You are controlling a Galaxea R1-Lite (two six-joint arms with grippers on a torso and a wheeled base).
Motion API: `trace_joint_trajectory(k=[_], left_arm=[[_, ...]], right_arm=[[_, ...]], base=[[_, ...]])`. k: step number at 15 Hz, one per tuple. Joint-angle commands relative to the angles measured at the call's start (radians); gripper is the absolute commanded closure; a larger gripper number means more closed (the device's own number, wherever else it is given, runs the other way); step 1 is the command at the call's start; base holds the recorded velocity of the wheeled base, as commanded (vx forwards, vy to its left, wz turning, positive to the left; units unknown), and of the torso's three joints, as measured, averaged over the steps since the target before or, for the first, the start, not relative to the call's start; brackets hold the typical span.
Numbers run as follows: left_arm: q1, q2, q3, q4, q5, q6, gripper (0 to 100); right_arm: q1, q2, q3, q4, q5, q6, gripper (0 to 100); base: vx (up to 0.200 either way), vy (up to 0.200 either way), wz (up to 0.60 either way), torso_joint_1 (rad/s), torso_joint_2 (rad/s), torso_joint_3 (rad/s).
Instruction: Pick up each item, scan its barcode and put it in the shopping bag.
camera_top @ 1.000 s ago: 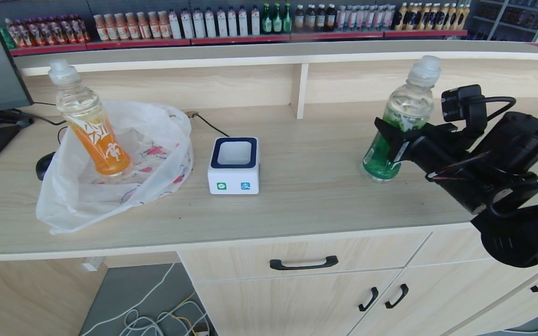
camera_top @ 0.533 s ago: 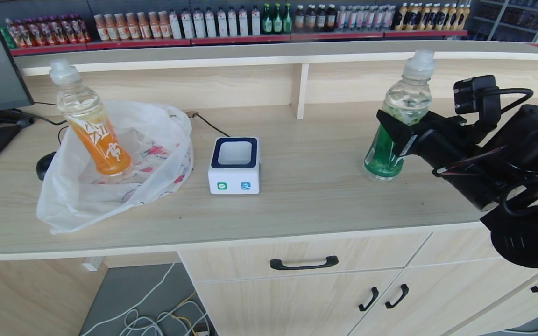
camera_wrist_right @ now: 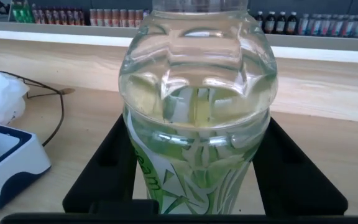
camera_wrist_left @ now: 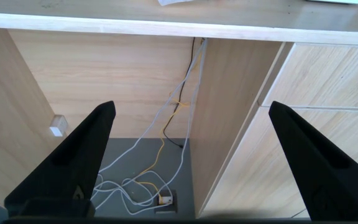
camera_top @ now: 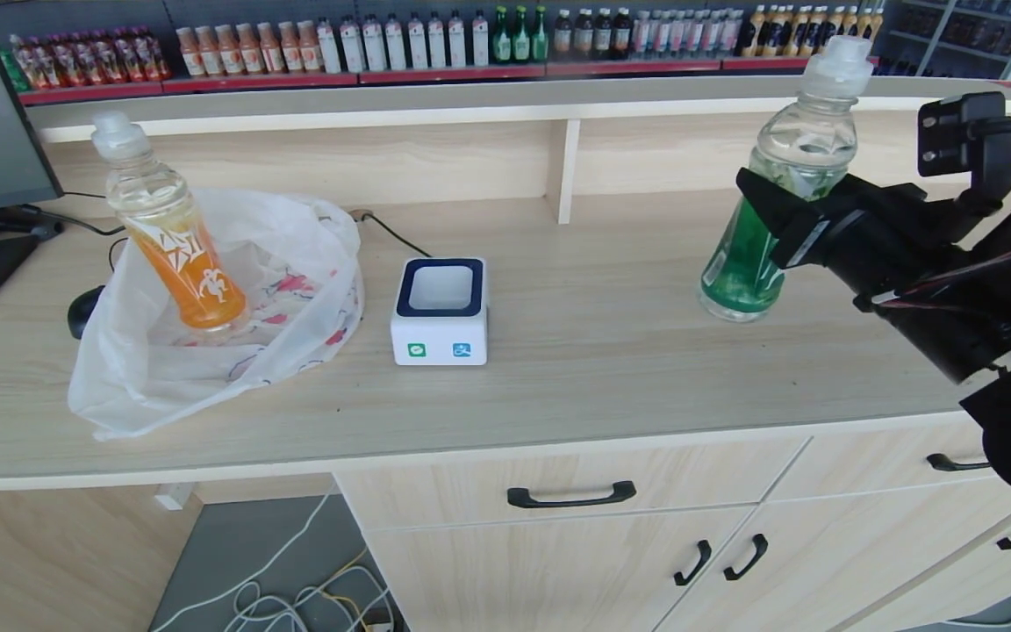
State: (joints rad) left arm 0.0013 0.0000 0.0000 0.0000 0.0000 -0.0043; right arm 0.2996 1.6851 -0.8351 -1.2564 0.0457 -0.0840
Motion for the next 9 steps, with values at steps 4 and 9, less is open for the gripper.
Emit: trace_joint_trajectory(k=[4,9], left_arm=[[0.0,0.0,0.0,0.0,0.0,0.0,0],[0.0,0.0,0.0,0.0,0.0,0.0,0]], right_arm=[[0.052,-0.162,0.12,-0.001,0.0,0.02,100],[0.084,-0.301,0.323,-0.005,0.0,0.066,100]], base=[[0.0,0.0,0.0,0.0,0.0,0.0],[0.0,0.0,0.0,0.0,0.0,0.0]])
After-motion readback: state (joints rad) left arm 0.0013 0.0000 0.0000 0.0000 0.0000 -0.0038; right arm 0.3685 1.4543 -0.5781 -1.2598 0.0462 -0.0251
